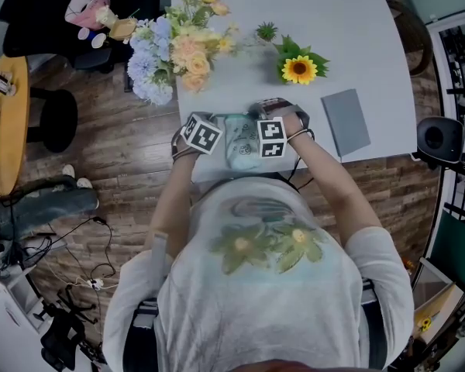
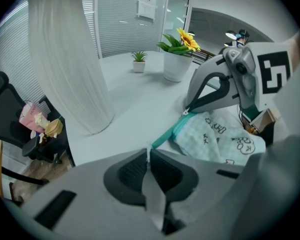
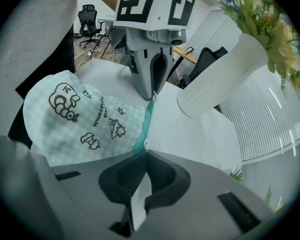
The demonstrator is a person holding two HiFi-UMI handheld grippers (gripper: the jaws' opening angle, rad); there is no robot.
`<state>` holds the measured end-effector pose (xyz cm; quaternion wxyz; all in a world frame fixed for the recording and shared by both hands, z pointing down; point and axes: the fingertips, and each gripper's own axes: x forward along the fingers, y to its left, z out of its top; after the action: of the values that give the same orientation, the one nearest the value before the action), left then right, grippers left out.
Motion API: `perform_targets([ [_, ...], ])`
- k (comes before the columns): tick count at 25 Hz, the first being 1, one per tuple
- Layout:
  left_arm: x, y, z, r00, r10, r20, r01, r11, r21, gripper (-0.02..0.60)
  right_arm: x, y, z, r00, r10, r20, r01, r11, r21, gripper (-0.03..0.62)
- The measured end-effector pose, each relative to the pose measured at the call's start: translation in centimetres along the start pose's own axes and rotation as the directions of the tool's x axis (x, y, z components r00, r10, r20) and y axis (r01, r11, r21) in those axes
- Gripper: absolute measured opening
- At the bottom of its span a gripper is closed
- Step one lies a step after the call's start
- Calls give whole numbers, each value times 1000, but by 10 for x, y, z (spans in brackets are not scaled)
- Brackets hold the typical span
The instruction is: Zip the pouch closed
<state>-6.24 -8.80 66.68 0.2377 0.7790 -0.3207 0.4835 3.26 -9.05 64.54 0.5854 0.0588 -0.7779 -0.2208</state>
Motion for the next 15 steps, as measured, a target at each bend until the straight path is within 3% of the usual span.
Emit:
perform_targets([
  [15,0,0,1,1000,2,5,-2,1000,4,28,-2,1,-6,999,-15,-29,15,1000,4,15],
])
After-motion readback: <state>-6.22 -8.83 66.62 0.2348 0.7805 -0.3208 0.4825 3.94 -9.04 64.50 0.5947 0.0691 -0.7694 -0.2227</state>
